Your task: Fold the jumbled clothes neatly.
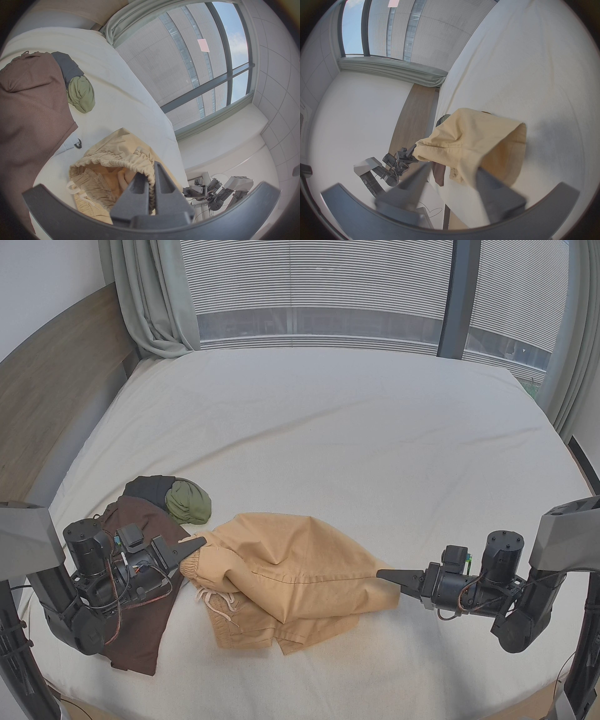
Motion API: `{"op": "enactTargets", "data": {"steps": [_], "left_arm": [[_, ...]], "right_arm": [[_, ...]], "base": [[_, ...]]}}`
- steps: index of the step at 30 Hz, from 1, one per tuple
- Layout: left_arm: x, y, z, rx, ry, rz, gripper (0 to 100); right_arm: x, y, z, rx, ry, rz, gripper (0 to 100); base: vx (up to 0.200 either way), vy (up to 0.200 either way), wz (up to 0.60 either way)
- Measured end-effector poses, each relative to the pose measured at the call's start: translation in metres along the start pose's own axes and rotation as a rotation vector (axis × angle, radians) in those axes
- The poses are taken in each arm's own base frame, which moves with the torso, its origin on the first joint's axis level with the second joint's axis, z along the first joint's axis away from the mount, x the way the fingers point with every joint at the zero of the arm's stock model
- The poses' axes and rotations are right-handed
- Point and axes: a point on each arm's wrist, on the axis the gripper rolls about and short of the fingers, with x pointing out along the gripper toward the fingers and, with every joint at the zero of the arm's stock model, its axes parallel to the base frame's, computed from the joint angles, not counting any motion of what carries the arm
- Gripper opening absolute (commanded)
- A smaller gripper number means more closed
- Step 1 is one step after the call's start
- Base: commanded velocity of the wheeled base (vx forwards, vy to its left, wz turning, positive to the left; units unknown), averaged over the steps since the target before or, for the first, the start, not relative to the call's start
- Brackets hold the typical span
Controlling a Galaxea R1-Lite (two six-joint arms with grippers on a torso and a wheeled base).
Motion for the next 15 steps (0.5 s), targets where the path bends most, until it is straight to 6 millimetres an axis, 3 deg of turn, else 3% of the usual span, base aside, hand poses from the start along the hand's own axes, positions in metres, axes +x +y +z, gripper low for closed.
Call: {"op": "enactTargets", "data": {"steps": [15], "left_arm": [[0.000,-0.001,0.000,0.001,0.001,-0.004,0]], "right_arm": [[0.027,-0.012,0.005,-0.024,-0.007,0.016,100]], "base": [[0.000,0.000,0.00]]}}
